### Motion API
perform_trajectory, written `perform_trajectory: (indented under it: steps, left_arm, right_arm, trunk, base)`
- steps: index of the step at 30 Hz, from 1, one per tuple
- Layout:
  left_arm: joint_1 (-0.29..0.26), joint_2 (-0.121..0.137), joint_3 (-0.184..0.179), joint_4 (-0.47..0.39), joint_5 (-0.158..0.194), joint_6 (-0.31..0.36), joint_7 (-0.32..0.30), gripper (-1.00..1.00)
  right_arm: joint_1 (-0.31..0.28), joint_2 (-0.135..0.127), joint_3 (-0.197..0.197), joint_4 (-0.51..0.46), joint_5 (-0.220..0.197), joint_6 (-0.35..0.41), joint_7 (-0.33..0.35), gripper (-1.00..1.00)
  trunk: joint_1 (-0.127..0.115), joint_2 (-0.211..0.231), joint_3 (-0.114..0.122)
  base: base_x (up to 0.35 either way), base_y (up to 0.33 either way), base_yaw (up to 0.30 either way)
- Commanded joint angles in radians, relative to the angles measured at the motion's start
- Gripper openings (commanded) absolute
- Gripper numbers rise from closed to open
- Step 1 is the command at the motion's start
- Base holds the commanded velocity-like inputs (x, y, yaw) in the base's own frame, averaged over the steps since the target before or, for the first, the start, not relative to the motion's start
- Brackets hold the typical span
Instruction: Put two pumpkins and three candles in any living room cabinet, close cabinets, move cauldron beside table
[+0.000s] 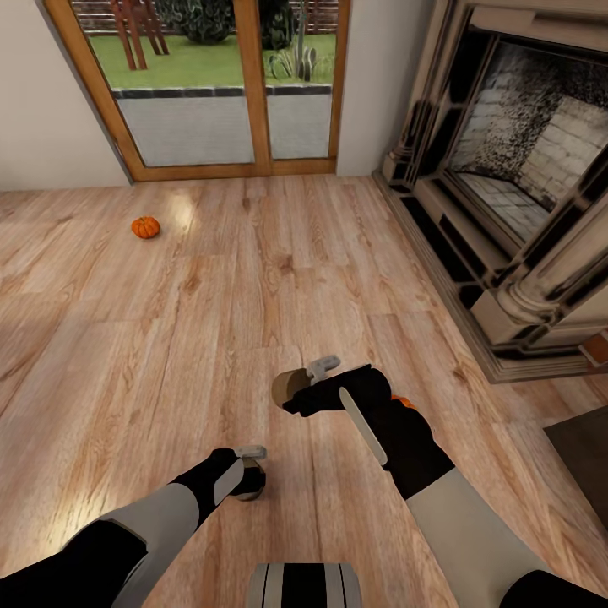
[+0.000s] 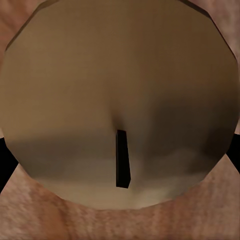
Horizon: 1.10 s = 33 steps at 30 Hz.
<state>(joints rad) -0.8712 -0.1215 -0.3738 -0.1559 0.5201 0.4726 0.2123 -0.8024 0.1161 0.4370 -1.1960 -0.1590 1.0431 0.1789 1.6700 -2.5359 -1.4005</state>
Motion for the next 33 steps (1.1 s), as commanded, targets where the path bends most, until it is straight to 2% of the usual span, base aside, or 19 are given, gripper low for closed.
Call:
perform_trajectory:
  steps: [1, 6, 7, 29, 33]
  left_arm:
    - [0.0, 0.0, -0.007, -0.002, 0.011, 0.004, 0.007, 1.0]
    - [0.0, 0.0, -0.007, -0.002, 0.011, 0.003, 0.007, 1.0]
    - [0.0, 0.0, -0.007, -0.002, 0.011, 0.003, 0.007, -1.0]
    - [0.0, 0.0, -0.007, -0.002, 0.011, 0.004, 0.007, -1.0]
    - [0.0, 0.0, -0.007, -0.002, 0.011, 0.004, 0.007, -1.0]
  right_arm:
    - [-0.001, 0.0, 0.0, -0.001, -0.005, 0.004, -0.003, -1.0]
    - [-0.001, -0.001, 0.0, -0.001, -0.005, 0.004, -0.003, -1.0]
    - [-0.001, -0.001, 0.0, -0.001, -0.005, 0.004, -0.003, -1.0]
    - [-0.001, -0.001, -0.003, -0.001, -0.004, 0.004, -0.003, -1.0]
    - [-0.001, -0.004, -0.012, 0.0, -0.002, 0.004, -0.003, -1.0]
  trunk:
    - [0.0, 0.0, -0.001]
    - [0.0, 0.0, -0.001]
    - [0.0, 0.0, -0.001]
    - [0.0, 0.0, -0.001]
    - [-0.002, 0.001, 0.015]
  base:
    - [0.0, 0.0, 0.0]
    - [0.0, 0.0, 0.0]
    - [0.0, 0.0, 0.0]
    - [0.0, 0.0, 0.0]
    - [0.0, 0.0, 0.0]
